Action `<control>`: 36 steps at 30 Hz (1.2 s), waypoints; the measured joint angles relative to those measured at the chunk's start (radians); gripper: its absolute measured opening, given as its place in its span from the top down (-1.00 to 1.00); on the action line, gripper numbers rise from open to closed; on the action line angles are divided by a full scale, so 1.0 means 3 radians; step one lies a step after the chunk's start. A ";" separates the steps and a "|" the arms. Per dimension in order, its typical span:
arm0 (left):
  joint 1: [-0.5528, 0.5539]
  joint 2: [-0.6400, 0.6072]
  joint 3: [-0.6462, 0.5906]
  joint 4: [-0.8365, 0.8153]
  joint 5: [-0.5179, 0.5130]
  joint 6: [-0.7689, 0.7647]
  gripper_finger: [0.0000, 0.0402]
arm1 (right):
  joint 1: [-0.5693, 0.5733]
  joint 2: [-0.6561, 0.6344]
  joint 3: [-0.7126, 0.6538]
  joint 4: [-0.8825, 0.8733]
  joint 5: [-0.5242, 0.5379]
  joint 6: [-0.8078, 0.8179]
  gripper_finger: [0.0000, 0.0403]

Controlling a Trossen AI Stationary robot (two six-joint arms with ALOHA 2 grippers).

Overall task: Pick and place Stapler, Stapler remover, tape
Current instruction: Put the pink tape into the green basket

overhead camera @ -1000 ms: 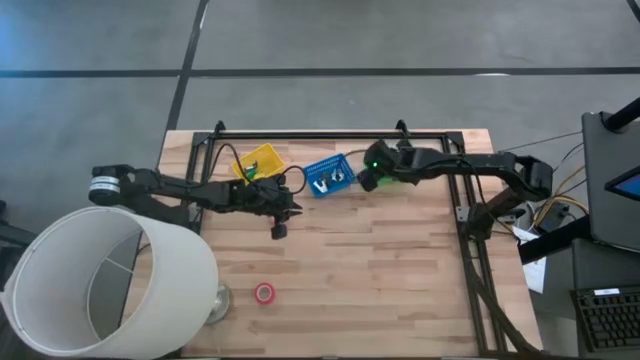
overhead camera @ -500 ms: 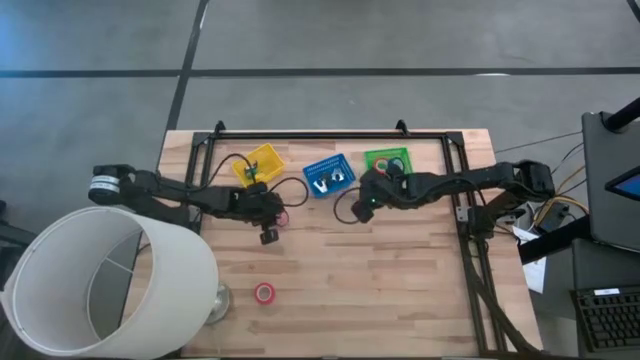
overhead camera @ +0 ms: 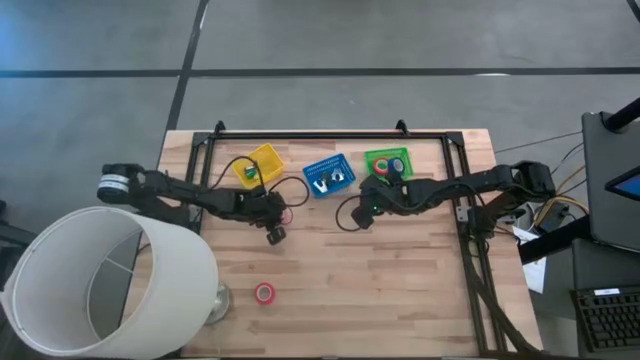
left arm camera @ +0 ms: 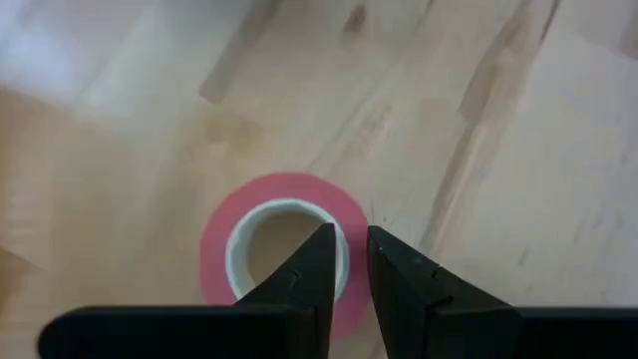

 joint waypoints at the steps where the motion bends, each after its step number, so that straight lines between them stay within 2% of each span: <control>1: -0.0001 0.0046 0.0001 0.0017 0.0012 -0.0041 0.68 | 0.0001 0.0000 0.0000 0.0018 0.0000 0.0000 0.25; 10: 0.0017 0.0378 0.0009 0.0274 -0.0009 -0.0033 0.68 | 0.0006 0.0000 0.0000 0.0029 0.0000 -0.0001 0.24; 18: 0.0020 0.0298 0.0010 0.0281 -0.0008 0.0120 0.66 | 0.0006 0.0000 0.0000 0.0029 0.0000 -0.0012 0.23; 21: 0.0020 0.0260 0.0004 0.0252 0.0017 0.0196 0.58 | 0.0008 0.0000 0.0000 0.0030 -0.0001 -0.0014 0.24; 30: 0.0020 0.0272 -0.0010 0.0191 0.0001 0.0392 0.14 | 0.0006 0.0000 0.0000 0.0035 0.0000 -0.0014 0.24; 33: 0.0020 0.0272 -0.0010 0.0200 -0.0004 0.0451 0.11 | 0.0007 0.0000 0.0000 0.0041 -0.0001 -0.0014 0.23; 36: 0.0020 0.0272 -0.0009 0.0205 -0.0005 0.0453 0.18 | 0.0006 0.0000 0.0000 0.0050 -0.0001 -0.0011 0.23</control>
